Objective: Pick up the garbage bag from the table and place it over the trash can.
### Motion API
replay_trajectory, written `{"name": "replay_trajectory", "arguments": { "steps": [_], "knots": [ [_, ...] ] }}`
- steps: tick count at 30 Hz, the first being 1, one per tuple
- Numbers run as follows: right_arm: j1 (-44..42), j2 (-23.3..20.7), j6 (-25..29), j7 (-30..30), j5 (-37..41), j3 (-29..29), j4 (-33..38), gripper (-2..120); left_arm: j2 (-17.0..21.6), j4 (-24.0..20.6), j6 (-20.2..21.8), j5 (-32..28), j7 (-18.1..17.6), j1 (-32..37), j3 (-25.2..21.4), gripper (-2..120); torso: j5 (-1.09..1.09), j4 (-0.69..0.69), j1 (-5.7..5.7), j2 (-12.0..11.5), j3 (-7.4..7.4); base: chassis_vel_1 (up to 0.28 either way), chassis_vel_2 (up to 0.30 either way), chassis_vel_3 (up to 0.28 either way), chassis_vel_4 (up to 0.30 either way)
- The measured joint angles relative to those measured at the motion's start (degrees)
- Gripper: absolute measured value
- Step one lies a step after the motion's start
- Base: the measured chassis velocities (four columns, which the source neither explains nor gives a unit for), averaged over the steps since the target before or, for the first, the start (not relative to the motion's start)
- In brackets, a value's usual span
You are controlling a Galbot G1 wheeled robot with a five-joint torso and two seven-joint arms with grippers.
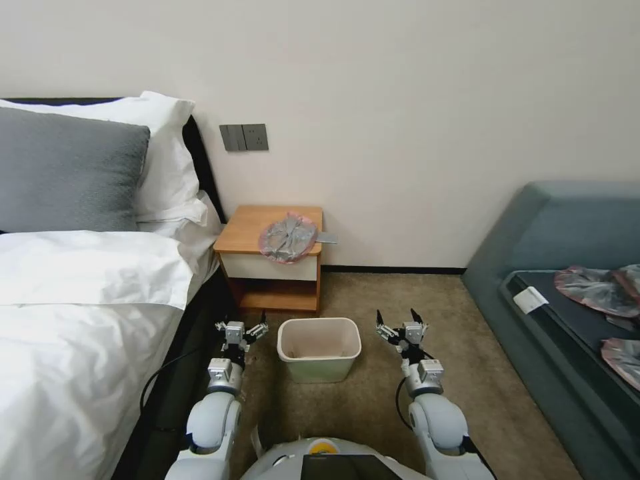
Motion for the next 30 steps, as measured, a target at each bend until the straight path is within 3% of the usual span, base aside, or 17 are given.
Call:
{"name": "replay_trajectory", "arguments": {
  "steps": [30],
  "knots": [
    [0.0,0.0,0.0,0.0,0.0,0.0,0.0,100,0.0,0.0,0.0,0.0,0.0,0.0,0.0,100,0.00,0.00,0.00,0.0,0.00,0.000,0.000,0.000,0.000]
  ]
}}
